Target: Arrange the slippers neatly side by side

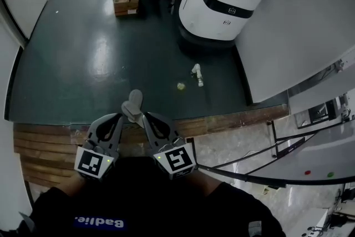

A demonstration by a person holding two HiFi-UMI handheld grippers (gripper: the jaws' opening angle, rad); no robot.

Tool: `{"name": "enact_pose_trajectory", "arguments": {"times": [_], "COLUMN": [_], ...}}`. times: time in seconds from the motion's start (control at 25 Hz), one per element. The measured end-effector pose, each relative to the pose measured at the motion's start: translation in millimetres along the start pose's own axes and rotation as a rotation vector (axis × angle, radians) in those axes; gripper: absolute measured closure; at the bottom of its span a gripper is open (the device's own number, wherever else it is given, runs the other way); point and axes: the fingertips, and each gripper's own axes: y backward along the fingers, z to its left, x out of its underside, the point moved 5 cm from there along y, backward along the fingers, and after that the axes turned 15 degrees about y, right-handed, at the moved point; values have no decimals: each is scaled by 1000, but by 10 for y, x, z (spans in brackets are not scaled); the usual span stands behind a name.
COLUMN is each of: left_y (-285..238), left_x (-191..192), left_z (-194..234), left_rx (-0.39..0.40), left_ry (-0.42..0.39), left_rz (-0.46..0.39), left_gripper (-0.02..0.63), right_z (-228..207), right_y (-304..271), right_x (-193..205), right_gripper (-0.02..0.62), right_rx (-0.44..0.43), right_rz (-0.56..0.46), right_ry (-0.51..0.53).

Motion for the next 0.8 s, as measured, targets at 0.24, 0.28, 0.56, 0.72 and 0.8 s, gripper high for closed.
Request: {"name": "enact_pose_trajectory", "arguments": {"times": [0.24,0.28,0.56,0.72,0.8], "left_y": [-13,-17,-177,-285,-340], "left_x": [74,95,286,399,448], "left_z": [38,52,156,177,195], "left_rx": [-6,-7,-4,7,9], "left_ry": [11,15,51,65,68], "left_rz": [14,18,90,131,145], "left_gripper": [606,606,604,604,604], "right_z": [-17,-17,-94,-136,-156], "right_y": [-9,-7,-16,-24,-40], "right_x": [71,85,151,224,257], "right_gripper": [597,597,595,595,595], "right_rx": [19,21,41,40,39], "right_rz": [2,12,19,44,53], "right_ry": [-3,-5,-15,-21,-21]}}
